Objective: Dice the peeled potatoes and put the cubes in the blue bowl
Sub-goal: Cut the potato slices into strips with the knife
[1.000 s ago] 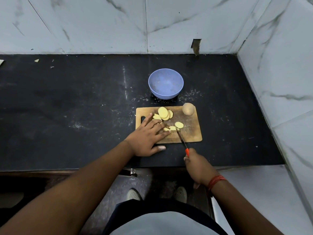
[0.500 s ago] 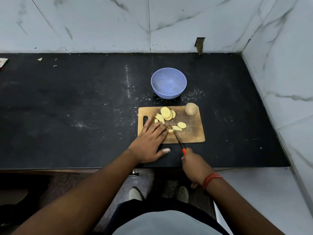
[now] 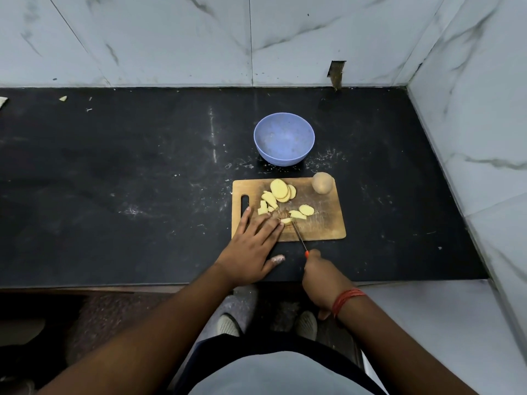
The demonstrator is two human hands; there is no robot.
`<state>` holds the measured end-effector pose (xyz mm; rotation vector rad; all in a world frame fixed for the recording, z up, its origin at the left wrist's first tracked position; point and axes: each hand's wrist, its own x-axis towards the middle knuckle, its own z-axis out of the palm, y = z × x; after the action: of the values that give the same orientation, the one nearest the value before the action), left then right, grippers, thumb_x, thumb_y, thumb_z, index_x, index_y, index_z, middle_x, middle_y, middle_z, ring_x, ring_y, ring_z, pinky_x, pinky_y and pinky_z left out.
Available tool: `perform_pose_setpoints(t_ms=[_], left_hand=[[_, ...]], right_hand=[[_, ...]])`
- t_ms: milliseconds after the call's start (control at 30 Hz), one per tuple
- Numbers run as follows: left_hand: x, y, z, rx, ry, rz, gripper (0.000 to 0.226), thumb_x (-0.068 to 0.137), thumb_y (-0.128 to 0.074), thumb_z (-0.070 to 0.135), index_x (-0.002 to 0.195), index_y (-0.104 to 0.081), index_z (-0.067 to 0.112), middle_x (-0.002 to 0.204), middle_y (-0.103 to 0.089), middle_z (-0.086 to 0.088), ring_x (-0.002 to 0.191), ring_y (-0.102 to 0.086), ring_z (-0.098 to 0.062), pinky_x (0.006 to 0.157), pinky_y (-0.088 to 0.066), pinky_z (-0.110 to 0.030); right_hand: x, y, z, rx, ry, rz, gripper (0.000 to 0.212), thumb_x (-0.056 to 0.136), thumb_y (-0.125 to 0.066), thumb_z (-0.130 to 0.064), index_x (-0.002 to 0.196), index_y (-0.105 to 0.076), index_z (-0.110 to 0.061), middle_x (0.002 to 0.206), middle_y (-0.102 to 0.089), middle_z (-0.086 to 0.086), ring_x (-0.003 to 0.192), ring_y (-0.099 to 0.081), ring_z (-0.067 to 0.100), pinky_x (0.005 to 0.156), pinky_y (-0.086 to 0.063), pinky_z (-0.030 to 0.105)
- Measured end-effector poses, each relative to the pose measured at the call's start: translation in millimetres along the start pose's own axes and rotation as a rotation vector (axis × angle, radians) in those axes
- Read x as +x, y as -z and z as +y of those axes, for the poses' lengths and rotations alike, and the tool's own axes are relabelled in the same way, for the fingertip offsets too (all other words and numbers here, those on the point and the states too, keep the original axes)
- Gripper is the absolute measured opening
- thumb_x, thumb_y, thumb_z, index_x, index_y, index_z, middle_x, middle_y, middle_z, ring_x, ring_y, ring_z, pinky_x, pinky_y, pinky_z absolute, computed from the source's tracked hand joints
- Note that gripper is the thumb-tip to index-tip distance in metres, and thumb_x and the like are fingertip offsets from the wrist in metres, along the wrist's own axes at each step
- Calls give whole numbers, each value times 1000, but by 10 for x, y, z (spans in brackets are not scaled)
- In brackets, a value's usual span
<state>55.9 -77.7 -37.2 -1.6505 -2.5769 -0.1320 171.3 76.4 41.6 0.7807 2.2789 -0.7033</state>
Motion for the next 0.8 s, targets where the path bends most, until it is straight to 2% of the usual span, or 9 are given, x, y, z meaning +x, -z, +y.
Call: perform_pose_setpoints(t_ms=[167, 233, 400, 600, 800], left_hand=[[12, -5, -5, -5, 5, -3, 73, 102, -37, 61, 152, -40, 9, 152, -44, -9, 145, -33, -32, 121, -11, -62], [8, -10, -5, -4, 6, -13, 73, 102, -36, 61, 153, -39, 9, 154, -43, -9, 145, -32, -32, 121, -11, -61], [10, -10, -13, -3, 14, -18, 73, 102, -34, 61, 153, -39, 9, 154, -42, -9, 145, -32, -32, 121, -11, -62], [2, -9, -7, -9, 16, -10, 72, 102, -34, 61, 152, -40, 9, 153, -43, -9, 144, -34, -31, 121, -11, -61], [-3, -12, -7, -13, 16, -16, 73, 102, -34, 61, 153, -39, 9, 155, -41, -9, 144, -33, -32, 122, -10, -60]], right_hand=[[73, 28, -121, -21, -77, -62, 46, 92, -44, 1, 135, -29, -6, 120, -57, 19, 104, -61, 32, 81, -55, 44], [86, 14, -116, -35, -79, -59, 50, 91, -45, 2, 137, -27, -6, 119, -58, 19, 104, -61, 32, 77, -54, 41], [-33, -83, 105, -83, -4, -25, 37, 93, -40, 0, 129, -31, -3, 101, -61, 16, 83, -58, 23, 70, -42, 33], [-81, -100, 172, -16, 115, 102, 17, 96, -39, -7, 114, -37, -7, 78, -55, 5, 71, -59, 21, 61, -42, 31], [-19, -77, 12, -25, 88, 106, 20, 96, -37, -8, 116, -36, -9, 89, -61, 11, 78, -63, 25, 65, -49, 35]])
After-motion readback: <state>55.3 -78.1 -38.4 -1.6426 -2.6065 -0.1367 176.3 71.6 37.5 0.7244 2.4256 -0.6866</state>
